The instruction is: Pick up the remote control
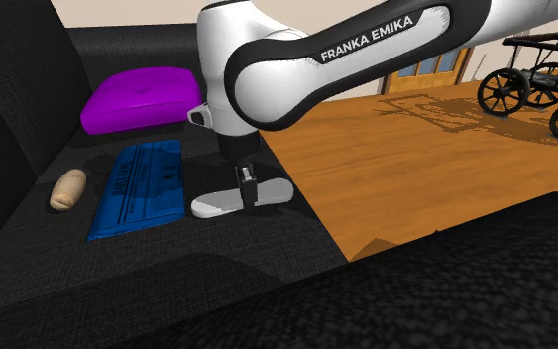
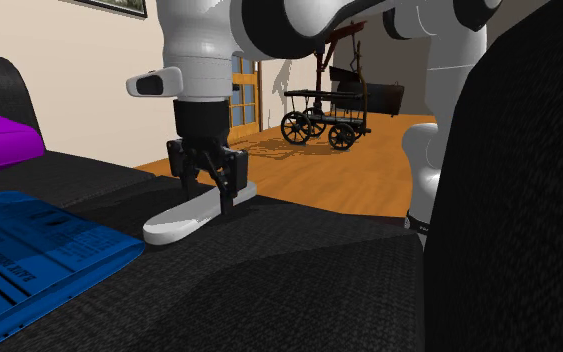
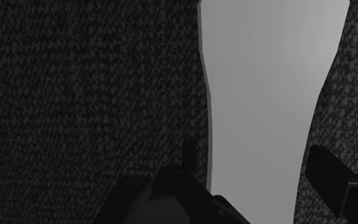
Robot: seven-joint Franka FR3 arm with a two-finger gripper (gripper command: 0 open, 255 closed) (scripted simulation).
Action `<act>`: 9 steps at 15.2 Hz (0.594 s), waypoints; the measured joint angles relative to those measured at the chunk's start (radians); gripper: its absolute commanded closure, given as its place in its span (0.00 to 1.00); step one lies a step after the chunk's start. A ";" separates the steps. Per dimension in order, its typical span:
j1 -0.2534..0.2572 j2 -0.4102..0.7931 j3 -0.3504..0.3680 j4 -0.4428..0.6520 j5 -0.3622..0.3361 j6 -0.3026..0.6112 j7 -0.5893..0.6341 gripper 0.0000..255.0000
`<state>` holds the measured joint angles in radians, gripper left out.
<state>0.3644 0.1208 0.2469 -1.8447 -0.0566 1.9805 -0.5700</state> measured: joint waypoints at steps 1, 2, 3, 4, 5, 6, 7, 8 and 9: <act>0.000 0.000 0.000 0.000 0.000 0.000 0.000 1.00; 0.000 0.000 0.000 0.000 0.000 0.000 0.000 1.00; 0.000 0.000 0.000 0.000 0.000 0.000 0.000 1.00; 0.000 0.001 0.000 0.000 0.000 0.000 0.000 1.00; 0.000 0.001 0.000 0.001 0.000 0.000 0.000 1.00; 0.000 0.000 0.000 0.000 0.000 0.000 0.000 1.00; 0.000 -0.001 0.000 0.005 0.001 -0.006 -0.001 1.00; 0.000 -0.002 0.000 0.013 0.001 -0.017 -0.001 1.00; 0.000 -0.006 0.000 0.022 0.002 -0.028 -0.002 1.00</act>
<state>0.3641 0.1151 0.2471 -1.8227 -0.0542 1.9520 -0.5722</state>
